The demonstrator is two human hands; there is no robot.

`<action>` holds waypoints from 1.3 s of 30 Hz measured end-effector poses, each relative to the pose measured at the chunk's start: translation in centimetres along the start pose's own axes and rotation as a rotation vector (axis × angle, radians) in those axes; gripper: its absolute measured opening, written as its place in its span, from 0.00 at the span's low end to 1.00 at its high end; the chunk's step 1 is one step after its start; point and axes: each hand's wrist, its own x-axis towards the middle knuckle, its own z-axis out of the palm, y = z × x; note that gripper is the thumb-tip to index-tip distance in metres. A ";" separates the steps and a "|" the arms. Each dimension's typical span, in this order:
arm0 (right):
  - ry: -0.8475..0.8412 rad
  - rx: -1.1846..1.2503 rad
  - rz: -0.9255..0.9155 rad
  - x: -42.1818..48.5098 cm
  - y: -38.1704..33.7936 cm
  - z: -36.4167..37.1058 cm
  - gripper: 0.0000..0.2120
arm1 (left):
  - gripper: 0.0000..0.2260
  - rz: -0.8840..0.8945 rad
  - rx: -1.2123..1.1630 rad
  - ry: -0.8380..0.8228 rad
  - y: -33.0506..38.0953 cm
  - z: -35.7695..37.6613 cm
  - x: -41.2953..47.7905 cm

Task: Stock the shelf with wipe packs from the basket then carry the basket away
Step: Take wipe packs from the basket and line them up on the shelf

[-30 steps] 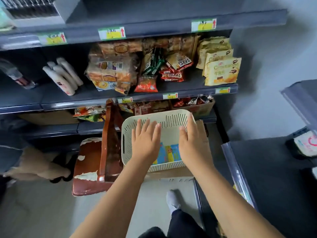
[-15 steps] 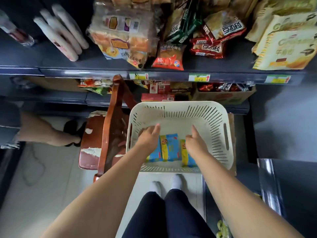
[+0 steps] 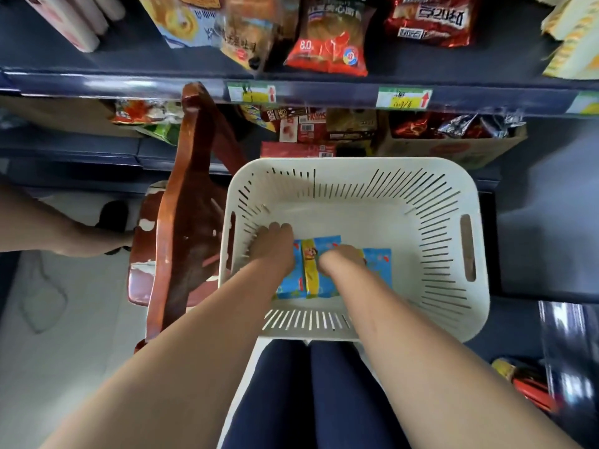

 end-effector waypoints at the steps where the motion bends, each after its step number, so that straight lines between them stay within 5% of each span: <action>1: -0.016 -0.032 0.022 0.3 0.1 0.1 0.30 | 0.16 0.023 0.029 0.006 -0.1 0.0 0.4; 7: -0.034 0.036 0.020 0.3 0.2 0.6 0.09 | 0.13 0.080 0.079 -0.030 -0.2 -1.2 1.1; 11: 0.038 0.175 -0.046 -1.9 0.6 0.6 0.09 | 0.09 0.044 -0.067 0.010 -0.3 -2.3 -0.1; 21: 0.368 0.765 -0.401 -14.6 8.2 -8.4 0.26 | 0.07 0.109 -0.917 0.332 -2.3 -12.5 -8.9; 27: 0.741 1.041 -0.553 -26.0 13.3 -11.3 0.20 | 0.08 0.365 -1.374 0.281 -0.6 -17.4 -16.9; 33: 0.952 1.597 -0.540 -37.4 18.3 -7.6 0.10 | 0.07 0.698 -1.395 0.083 3.2 -18.8 -26.9; 39: 1.151 1.737 -0.521 -47.3 24.2 -2.9 0.08 | 0.06 0.913 -1.363 -0.099 6.8 -18.9 -35.6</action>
